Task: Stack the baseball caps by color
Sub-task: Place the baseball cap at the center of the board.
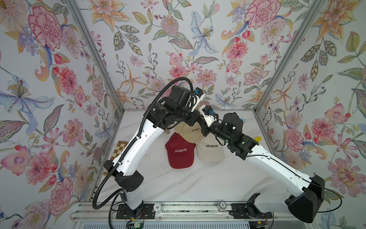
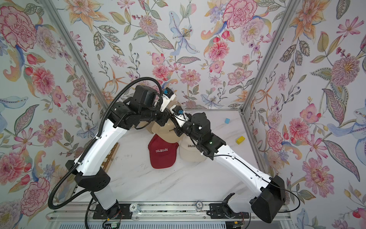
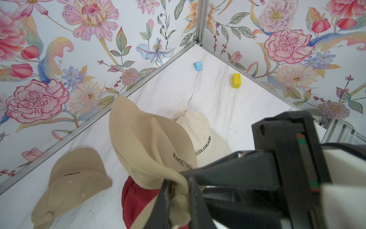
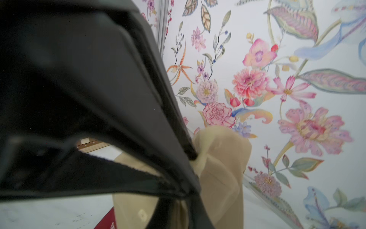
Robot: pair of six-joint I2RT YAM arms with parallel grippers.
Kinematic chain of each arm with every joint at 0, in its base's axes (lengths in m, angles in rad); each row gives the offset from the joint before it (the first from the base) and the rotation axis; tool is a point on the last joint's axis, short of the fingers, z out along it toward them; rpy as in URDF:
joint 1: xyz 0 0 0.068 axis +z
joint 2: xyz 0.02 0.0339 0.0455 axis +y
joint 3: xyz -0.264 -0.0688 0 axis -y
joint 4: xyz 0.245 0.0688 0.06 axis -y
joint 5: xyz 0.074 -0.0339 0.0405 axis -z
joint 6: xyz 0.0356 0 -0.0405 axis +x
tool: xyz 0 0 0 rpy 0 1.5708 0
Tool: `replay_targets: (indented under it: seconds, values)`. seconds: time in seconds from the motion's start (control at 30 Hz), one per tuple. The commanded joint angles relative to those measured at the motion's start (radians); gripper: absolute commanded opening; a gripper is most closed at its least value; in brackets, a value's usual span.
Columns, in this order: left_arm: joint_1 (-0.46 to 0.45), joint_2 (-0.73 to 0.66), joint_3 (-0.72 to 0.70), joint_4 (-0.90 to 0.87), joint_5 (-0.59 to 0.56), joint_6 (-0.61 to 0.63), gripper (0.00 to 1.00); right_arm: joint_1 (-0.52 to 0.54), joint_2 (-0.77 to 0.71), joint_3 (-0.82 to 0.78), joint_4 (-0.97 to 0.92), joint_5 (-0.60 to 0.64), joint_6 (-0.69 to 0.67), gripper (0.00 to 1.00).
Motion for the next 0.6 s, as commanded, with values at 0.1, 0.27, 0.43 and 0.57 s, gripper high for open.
replay_targets:
  seconds: [0.1, 0.27, 0.43, 0.57]
  values:
    - [-0.016, -0.009, -0.013, 0.033, 0.05, 0.022, 0.0, 0.011, -0.015, 0.026, 0.006, -0.03, -0.003, 0.0]
    - [-0.004, -0.007, 0.047, 0.014, -0.033, 0.035, 0.22, 0.01, -0.039, 0.044, -0.024, -0.032, -0.002, 0.0]
    - [0.081, -0.118, 0.086, 0.038, -0.302, 0.036, 1.0, 0.005, -0.004, 0.136, -0.113, 0.085, 0.03, 0.0]
    - [0.113, -0.433, -0.301, 0.32, -0.523, 0.039, 1.0, -0.007, 0.089, 0.267, -0.175, 0.249, 0.11, 0.0]
